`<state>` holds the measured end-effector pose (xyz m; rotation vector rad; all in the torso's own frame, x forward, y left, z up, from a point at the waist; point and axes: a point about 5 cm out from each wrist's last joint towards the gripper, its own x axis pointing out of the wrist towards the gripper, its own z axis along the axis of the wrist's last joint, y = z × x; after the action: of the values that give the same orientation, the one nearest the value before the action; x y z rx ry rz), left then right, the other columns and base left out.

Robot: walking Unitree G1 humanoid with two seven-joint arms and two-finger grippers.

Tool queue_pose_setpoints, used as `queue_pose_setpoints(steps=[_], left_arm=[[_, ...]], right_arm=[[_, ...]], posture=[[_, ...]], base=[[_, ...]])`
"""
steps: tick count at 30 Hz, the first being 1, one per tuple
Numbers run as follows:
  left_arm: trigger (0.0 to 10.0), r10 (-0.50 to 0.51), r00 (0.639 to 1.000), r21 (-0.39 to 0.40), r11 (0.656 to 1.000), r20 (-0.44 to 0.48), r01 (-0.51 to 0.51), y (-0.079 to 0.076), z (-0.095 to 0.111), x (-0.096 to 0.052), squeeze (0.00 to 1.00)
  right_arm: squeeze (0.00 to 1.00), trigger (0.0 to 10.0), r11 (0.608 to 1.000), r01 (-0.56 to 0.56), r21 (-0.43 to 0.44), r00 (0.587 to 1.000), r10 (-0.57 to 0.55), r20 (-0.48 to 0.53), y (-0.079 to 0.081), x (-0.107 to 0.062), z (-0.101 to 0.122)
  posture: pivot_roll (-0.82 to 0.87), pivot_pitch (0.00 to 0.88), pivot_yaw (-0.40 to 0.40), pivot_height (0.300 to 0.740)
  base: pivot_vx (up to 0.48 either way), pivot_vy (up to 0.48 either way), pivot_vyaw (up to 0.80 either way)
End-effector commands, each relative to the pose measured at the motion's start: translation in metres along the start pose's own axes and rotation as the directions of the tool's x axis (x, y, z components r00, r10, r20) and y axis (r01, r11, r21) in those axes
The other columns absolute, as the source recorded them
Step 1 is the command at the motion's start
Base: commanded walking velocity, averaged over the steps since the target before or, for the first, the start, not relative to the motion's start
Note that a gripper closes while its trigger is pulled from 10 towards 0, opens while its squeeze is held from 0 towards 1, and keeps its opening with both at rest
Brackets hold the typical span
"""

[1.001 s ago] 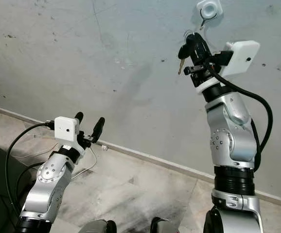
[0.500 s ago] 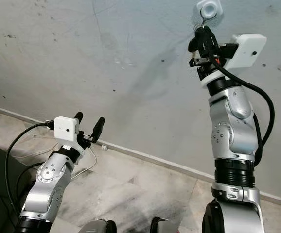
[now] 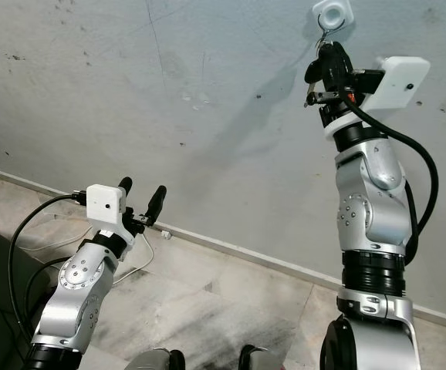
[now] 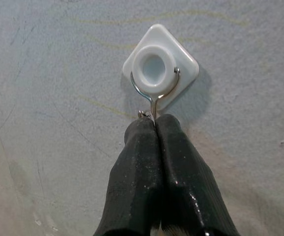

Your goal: Hang keys on a hook

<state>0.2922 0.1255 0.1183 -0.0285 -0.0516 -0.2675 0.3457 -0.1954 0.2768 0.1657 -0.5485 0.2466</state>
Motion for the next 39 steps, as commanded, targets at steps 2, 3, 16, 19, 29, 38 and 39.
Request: queue_pose_setpoints(steps=[2, 3, 16, 19, 29, 38, 39], left_arm=[[10.0, 0.003, 1.0, 0.006, 1.0, -0.021, -0.003, 0.003, -0.004, -0.003, 0.0], [10.0, 0.004, 1.0, 0.006, 1.0, -0.022, -0.003, 0.003, -0.004, -0.003, 0.0], [10.0, -0.002, 1.0, 0.001, 1.0, -0.024, 0.002, 0.001, -0.005, -0.003, 0.0], [10.0, -0.004, 1.0, 0.0, 1.0, -0.024, 0.004, 0.0, -0.005, -0.003, 0.0], [10.0, -0.005, 1.0, -0.006, 1.0, -0.026, 0.005, -0.002, -0.007, -0.002, 0.0], [10.0, -0.004, 0.999, -0.009, 1.0, -0.036, 0.003, -0.004, -0.009, -0.002, 0.0], [10.0, -0.005, 0.999, -0.008, 1.0, -0.039, 0.005, -0.004, -0.009, -0.002, 0.0]], right_arm=[[0.0, 10.0, 1.0, 0.013, 0.001, 1.0, -0.013, 0.015, -0.001, 0.002, 0.003], [0.0, 10.0, 1.0, 0.017, 0.0, 1.0, -0.017, 0.005, 0.0, 0.001, 0.001], [0.0, 10.0, 0.996, 0.037, 0.083, 0.996, -0.03, -0.085, 0.017, -0.012, -0.028], [0.0, 10.0, 0.995, 0.049, 0.092, 0.994, -0.039, -0.101, 0.021, -0.015, -0.033], [0.0, 10.0, 0.995, 0.089, 0.054, 0.983, -0.079, -0.167, 0.036, -0.024, -0.051], [0.0, 10.0, 0.994, 0.055, -0.098, 0.984, -0.07, -0.162, 0.039, -0.026, -0.053], [0.0, 10.0, 0.992, 0.061, -0.112, 0.987, -0.077, -0.144, 0.037, -0.023, -0.049]], posture=[[0.07, 0.173, 0.079, 0.74], [0.07, 0.173, 0.079, 0.74], [0.06, 0.176, 0.079, 0.74], [0.05, 0.175, 0.078, 0.74], [0.05, 0.177, 0.072, 0.74], [0.04, 0.177, 0.068, 0.74], [0.04, 0.176, 0.068, 0.74]], base=[[0.0, 0.0, 0.0], [0.0, 0.0, 0.0], [0.0, 0.0, 0.0], [0.0, 0.0, 0.0], [0.0, 0.0, 0.0], [0.0, 0.0, 0.0], [0.0, 0.0, 0.0]])
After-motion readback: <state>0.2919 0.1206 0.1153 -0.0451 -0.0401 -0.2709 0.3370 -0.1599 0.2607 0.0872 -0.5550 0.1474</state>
